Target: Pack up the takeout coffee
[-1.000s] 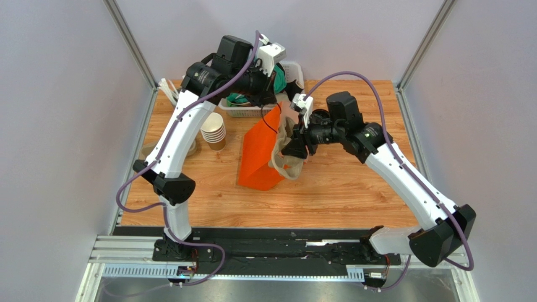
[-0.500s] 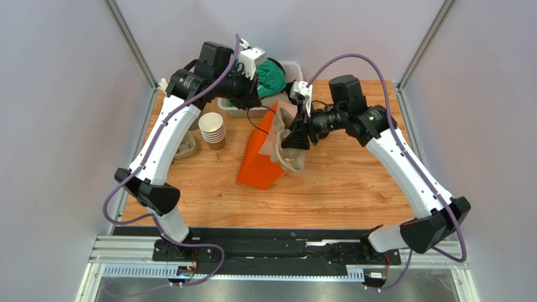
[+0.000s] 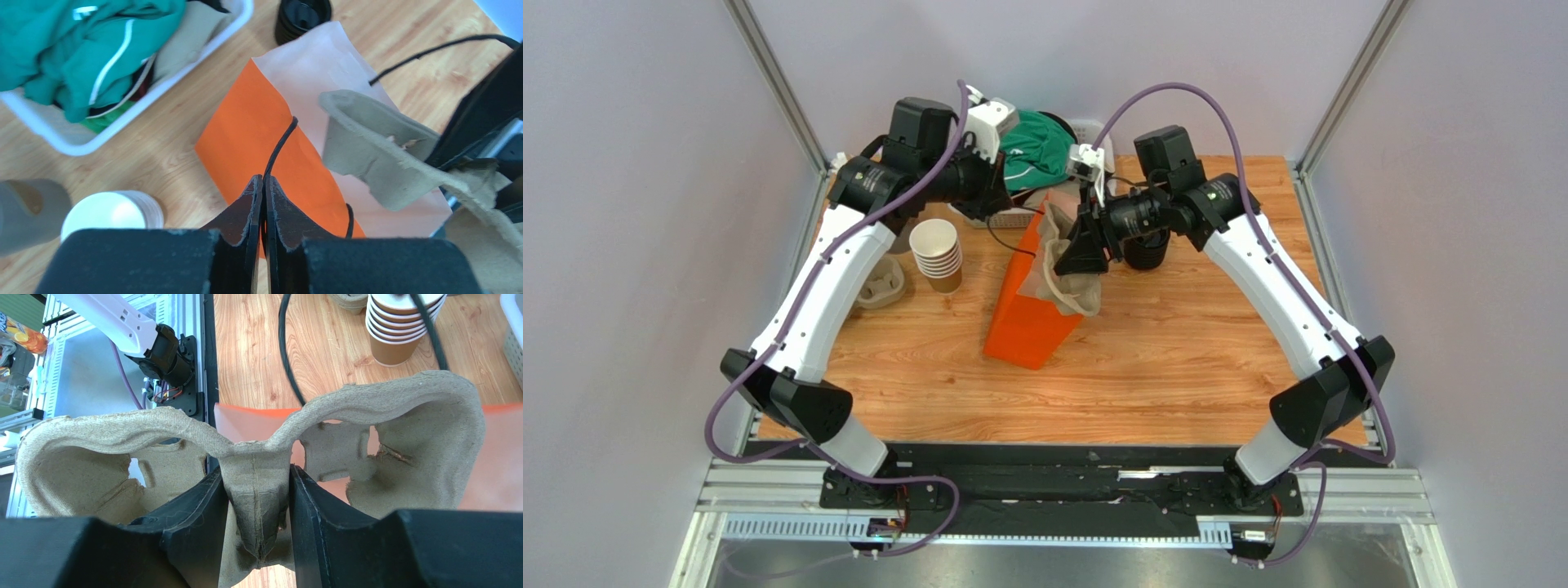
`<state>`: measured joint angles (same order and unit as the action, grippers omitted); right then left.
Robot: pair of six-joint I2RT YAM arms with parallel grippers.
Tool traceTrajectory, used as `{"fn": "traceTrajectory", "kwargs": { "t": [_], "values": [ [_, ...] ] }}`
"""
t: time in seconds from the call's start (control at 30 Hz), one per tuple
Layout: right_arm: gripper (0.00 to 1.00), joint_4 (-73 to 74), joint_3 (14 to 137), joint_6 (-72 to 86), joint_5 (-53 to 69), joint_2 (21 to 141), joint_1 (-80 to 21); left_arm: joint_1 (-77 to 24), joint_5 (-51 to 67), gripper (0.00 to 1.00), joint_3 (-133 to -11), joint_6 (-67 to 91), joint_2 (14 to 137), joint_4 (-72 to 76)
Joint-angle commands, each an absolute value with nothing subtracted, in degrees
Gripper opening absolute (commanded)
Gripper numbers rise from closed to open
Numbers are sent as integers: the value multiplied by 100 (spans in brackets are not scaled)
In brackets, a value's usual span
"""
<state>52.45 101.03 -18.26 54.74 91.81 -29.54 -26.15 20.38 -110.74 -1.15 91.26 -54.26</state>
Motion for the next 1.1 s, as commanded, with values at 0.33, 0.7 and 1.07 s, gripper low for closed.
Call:
{"fn": "traceTrajectory", "kwargs": {
  "t": [0.33, 0.7, 1.07],
  "values": [
    [42, 5378, 11503, -1477, 5985, 9755, -3006, -2320, 1635, 52, -10477, -141, 8411, -4667],
    [42, 6074, 13096, -1318, 5634, 10731, -3269, -2092, 1608, 85, -10310, -220, 8025, -4544],
    [40, 5440, 12858, -1037, 4203, 10863, -3498, -1626, 1907, 87, -10318, -123, 7620, -4403]
  ]
}}
